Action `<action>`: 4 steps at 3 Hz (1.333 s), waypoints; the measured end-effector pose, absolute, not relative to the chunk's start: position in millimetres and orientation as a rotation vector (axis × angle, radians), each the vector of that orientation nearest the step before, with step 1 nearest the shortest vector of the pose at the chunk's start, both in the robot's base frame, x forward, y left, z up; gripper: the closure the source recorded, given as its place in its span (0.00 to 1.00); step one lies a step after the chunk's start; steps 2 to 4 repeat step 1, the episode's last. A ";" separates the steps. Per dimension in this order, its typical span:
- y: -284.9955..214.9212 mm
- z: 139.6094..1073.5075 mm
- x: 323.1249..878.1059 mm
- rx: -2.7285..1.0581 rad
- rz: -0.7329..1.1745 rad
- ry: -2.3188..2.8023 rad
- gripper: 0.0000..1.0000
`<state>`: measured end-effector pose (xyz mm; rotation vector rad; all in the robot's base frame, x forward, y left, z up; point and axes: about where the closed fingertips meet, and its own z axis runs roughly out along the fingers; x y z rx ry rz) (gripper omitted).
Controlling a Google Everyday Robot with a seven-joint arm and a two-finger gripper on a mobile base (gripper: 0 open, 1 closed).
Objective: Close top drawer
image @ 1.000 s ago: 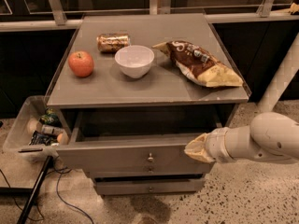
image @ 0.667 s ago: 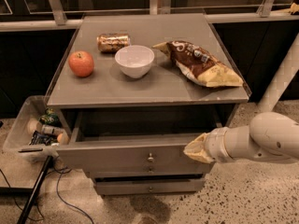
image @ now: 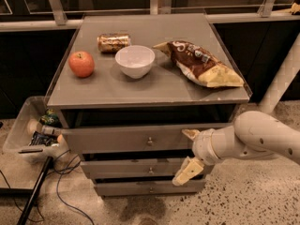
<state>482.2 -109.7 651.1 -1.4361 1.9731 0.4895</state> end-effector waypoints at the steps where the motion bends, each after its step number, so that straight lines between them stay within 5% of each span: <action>1: -109.7 651.1 482.2 -1.436 0.490 1.973 0.00; 4: -109.7 651.1 482.2 -1.436 0.490 1.973 0.00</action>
Offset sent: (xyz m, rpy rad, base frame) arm 0.0000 0.0000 0.0000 0.0000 0.0000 0.0000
